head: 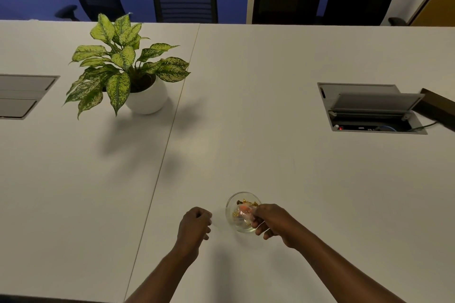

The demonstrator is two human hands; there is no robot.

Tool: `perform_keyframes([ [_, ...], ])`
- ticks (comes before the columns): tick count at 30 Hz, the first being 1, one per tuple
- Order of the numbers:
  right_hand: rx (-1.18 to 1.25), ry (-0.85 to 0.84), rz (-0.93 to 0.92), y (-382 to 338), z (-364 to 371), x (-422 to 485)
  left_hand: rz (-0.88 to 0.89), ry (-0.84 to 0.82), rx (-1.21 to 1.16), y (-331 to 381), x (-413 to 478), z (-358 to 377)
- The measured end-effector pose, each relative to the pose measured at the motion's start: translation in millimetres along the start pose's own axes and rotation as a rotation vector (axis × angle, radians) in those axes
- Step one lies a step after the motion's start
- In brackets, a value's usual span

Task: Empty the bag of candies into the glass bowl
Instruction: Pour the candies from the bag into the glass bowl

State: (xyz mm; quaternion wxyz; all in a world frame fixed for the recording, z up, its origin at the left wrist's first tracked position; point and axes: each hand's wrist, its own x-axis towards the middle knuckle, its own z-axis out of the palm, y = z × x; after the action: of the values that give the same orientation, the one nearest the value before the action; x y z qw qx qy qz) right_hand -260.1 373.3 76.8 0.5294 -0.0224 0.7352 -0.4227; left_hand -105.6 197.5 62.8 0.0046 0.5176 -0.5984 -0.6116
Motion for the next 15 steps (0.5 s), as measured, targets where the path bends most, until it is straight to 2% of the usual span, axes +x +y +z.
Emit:
perform_keyframes([
  [5, 0.013, -0.015, 0.000, 2, -4, -2, -0.015, 0.015, -0.067, -2, -2, 4],
  [11, -0.010, 0.005, -0.109, 10, -4, -1, -0.186, -0.084, -0.317, -5, -17, 18],
  [15, 0.023, 0.011, -0.166, 14, -5, -1, -0.189, -0.067, -0.405, -3, -24, 16],
])
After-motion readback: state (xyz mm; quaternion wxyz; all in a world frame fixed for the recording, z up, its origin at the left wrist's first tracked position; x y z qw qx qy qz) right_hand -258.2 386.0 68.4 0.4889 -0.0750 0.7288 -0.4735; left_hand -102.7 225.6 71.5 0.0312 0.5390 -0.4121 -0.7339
